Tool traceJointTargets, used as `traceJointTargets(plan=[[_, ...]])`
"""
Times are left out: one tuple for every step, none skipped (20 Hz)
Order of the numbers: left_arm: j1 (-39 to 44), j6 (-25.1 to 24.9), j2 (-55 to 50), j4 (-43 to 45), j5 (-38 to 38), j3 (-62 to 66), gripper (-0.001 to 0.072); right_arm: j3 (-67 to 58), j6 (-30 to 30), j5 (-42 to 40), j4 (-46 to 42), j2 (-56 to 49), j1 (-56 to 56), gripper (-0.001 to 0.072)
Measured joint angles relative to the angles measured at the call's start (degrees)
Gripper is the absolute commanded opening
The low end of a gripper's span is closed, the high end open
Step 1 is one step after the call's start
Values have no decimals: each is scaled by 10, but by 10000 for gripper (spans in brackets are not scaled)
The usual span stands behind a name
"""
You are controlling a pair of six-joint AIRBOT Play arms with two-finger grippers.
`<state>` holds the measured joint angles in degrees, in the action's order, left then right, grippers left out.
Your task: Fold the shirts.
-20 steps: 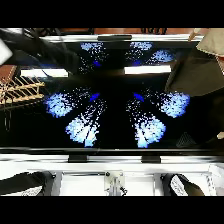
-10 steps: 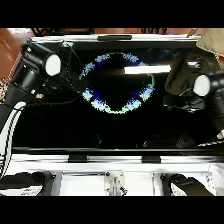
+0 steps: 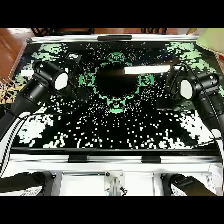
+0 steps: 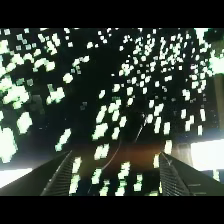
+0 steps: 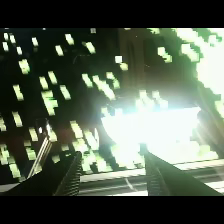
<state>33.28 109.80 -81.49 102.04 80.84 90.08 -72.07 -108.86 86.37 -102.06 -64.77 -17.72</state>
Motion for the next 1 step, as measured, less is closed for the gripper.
traceJointTargets(plan=[[-2,-5,0,0,-2,-1,583,0,0,0,0,0,-1,514]])
